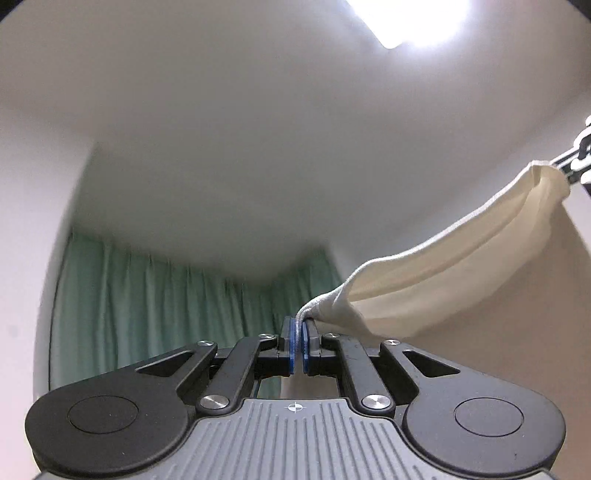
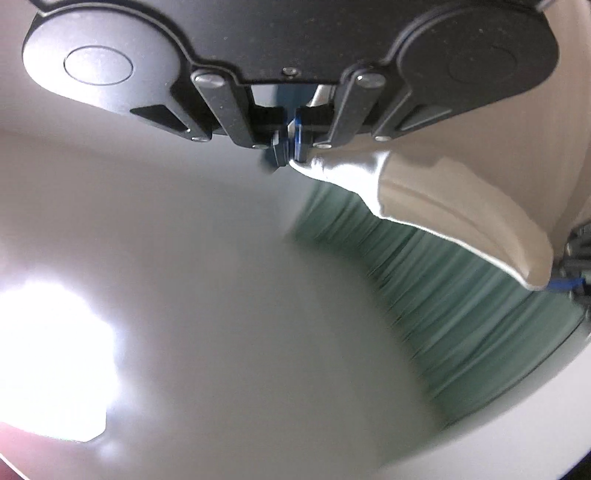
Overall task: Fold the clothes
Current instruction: 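Lift the shirt high with both grippers and shake it open, then lay the shirt flat on the bed and open the left gripper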
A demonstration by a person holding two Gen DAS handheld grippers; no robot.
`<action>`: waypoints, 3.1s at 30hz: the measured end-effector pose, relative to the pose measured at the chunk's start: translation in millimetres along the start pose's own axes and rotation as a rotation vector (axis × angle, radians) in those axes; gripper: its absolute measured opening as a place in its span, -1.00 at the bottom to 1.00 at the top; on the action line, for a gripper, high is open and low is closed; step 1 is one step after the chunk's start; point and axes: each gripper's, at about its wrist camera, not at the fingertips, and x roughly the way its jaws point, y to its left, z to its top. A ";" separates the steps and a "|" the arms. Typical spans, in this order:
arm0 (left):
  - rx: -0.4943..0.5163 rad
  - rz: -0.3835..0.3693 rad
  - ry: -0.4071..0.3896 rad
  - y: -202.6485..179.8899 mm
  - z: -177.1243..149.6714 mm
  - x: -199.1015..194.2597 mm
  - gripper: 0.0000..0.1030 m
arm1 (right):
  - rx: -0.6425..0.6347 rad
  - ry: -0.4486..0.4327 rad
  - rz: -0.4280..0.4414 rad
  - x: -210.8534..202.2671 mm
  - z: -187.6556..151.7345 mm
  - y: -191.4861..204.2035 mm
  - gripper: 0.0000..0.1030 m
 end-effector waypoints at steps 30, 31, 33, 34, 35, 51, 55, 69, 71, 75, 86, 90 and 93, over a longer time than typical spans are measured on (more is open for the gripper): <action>0.036 -0.104 0.193 -29.4 -63.6 67.7 -0.89 | 0.053 0.269 0.137 59.3 -107.2 59.3 -0.93; 0.030 -0.106 0.206 -27.2 -68.5 63.8 -0.89 | 0.042 0.278 0.145 55.4 -112.8 66.2 -0.93; 0.029 -0.113 0.218 -26.2 -74.5 53.3 -0.89 | 0.011 0.294 0.145 45.4 -120.3 74.9 -0.93; 0.035 -0.118 0.215 -28.7 -74.2 47.1 -0.89 | -0.004 0.297 0.139 39.7 -110.1 79.5 -0.93; 0.042 -0.123 0.212 -31.3 -73.9 40.8 -0.89 | -0.017 0.295 0.127 35.1 -104.5 80.6 -0.93; 0.230 -0.388 0.398 -210.9 -272.2 244.2 -0.89 | 0.040 0.562 0.067 288.8 -307.3 92.7 -0.93; 0.430 -0.484 0.574 -293.9 -372.4 272.3 -0.89 | -0.002 0.737 0.132 338.0 -419.4 157.5 -0.93; 0.421 -0.686 1.073 -364.4 -528.8 266.1 -0.75 | 0.321 1.239 0.353 335.0 -579.4 212.7 -0.61; 0.387 -0.640 1.123 -363.6 -541.4 260.9 -0.19 | 0.419 1.232 0.339 328.2 -575.0 193.0 -0.30; 0.309 -0.562 1.165 -331.9 -523.7 260.5 0.83 | 0.553 1.213 0.323 293.5 -544.7 138.2 -0.20; -0.209 -0.363 1.336 -161.0 -445.1 174.9 0.83 | 0.519 1.260 0.343 111.8 -427.0 61.8 -0.08; -0.397 -0.332 1.383 -126.5 -390.0 87.3 0.83 | 0.354 1.312 0.366 56.0 -395.3 74.4 -0.05; -0.400 -0.394 1.333 -131.3 -374.2 49.8 0.83 | 0.274 1.346 0.290 43.7 -398.0 78.4 -0.09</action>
